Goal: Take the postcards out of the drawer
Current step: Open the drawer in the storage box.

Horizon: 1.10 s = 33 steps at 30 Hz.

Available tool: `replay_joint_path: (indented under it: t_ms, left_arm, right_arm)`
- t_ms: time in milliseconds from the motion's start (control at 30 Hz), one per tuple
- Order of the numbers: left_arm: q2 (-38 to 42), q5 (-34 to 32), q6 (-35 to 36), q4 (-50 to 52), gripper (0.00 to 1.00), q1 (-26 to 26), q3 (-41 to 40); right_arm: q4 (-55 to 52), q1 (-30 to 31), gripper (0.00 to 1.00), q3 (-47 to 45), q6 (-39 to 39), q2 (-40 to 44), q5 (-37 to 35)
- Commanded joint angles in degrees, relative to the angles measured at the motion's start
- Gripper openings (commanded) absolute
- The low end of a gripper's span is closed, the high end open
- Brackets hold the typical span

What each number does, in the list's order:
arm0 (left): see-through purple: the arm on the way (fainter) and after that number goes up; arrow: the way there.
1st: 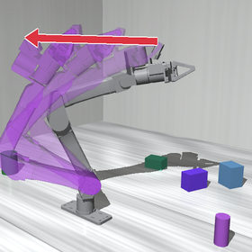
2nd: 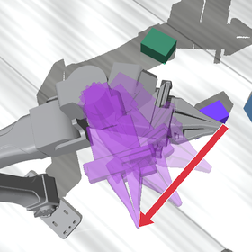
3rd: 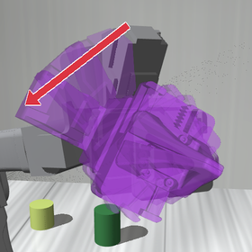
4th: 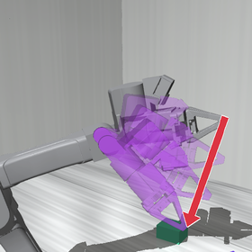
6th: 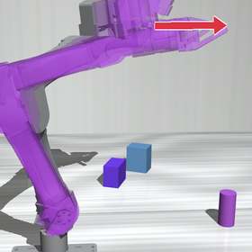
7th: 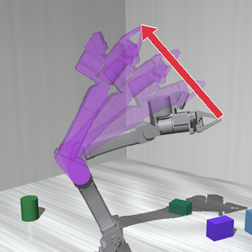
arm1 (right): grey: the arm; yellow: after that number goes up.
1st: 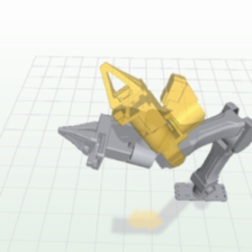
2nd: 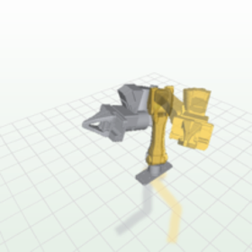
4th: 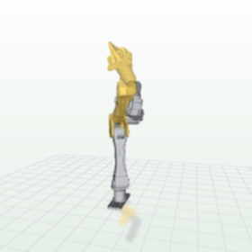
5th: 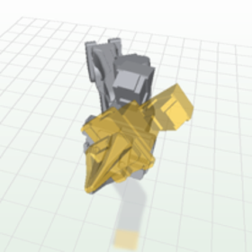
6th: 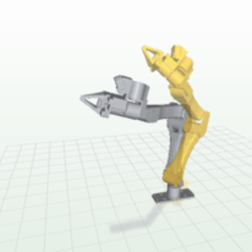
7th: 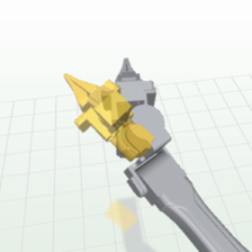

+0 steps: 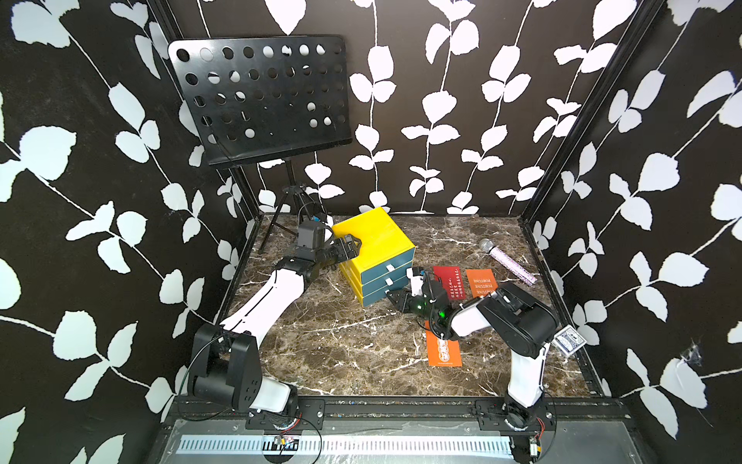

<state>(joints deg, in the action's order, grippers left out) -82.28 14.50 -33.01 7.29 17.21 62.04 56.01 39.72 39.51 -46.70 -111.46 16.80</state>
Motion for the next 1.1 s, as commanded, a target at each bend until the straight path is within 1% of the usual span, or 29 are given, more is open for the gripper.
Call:
replay_joint_path:
  t_ms: [0, 133, 167, 267, 467, 700, 800, 933, 1067]
  left_arm:
    - [-1.26, -1.13, 0.58, 2.08, 0.90, -0.12, -1.53]
    - [-1.63, -1.27, 0.58, 1.56, 0.90, -0.21, -1.49]
    - [-1.73, -1.46, 0.57, 1.42, 0.90, -0.15, -1.44]
    - [-2.34, -1.82, 0.74, 0.97, 0.91, -0.18, -0.89]
    - [-4.32, -2.60, 1.48, 0.54, 0.91, -0.21, 1.01]
    - [-6.46, -2.29, 1.61, 0.27, 0.92, -0.24, 2.73]
    - [-6.92, -2.69, 1.72, -0.05, 0.92, -0.21, 3.02]
    - [-7.70, -2.99, 1.97, -0.04, 0.92, -0.17, 3.61]
    - [-8.32, -2.99, 1.98, 0.01, 0.92, -0.19, 4.21]
  right_arm:
    - [4.61, 0.43, 0.22, 1.83, -1.88, -1.17, 0.20]
    - [4.45, 0.43, 0.03, 1.19, -2.05, -0.74, 0.51]
    - [3.89, 0.42, 0.01, 0.85, -1.87, -0.36, 0.69]
    - [2.21, 0.41, 0.00, -1.04, -1.23, 1.74, 1.16]
    - [-1.25, 0.77, 0.00, -7.84, -1.28, 8.18, 1.60]
    - [-9.76, 1.24, 0.00, -15.48, -1.95, 18.23, 1.60]
    - [-14.70, 1.68, 0.00, -16.70, -2.03, 22.40, 2.15]
    - [-19.35, 2.82, 0.01, -17.09, -2.21, 25.06, 2.61]
    - [-19.84, 3.84, 0.02, -17.71, -3.94, 25.75, 2.80]
